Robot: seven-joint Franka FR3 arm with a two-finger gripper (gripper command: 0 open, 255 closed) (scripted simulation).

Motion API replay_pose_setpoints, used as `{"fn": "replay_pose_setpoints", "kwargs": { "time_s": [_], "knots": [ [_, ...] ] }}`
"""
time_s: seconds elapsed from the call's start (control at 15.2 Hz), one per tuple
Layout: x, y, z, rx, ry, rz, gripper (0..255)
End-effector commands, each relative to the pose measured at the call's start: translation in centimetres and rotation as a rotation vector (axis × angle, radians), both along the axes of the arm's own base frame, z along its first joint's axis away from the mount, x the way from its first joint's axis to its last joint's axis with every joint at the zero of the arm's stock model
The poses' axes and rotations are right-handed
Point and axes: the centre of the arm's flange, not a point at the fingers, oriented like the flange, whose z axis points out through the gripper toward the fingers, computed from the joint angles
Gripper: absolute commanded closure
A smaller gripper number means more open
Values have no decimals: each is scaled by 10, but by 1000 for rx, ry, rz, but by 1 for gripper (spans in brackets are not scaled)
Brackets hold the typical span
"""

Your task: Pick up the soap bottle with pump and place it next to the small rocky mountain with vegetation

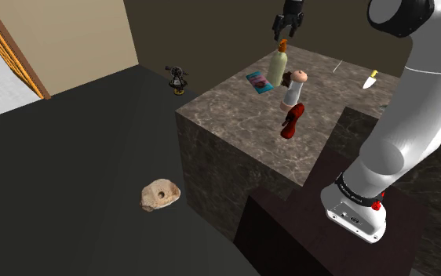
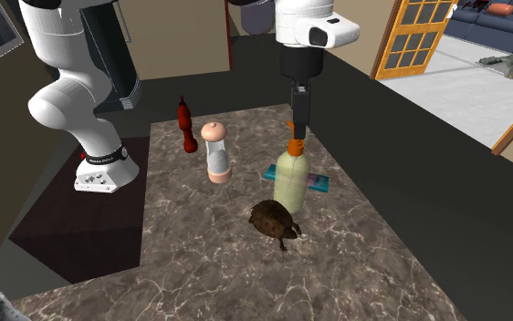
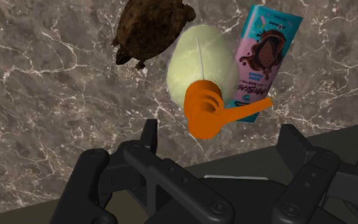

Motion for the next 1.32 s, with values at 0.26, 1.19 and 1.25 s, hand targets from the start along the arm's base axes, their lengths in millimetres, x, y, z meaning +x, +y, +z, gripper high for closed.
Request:
{"fn": "replay_pose_setpoints", "kwargs": {
  "time_s": [0.26, 1.19, 1.25],
  "knots": [
    [10, -11, -25, -1, -1, -3, 0],
    [11, -12, -39, -1, -1, -3, 255],
    [11, -12, -39, -1, -1, -3, 255]
  ]
}}
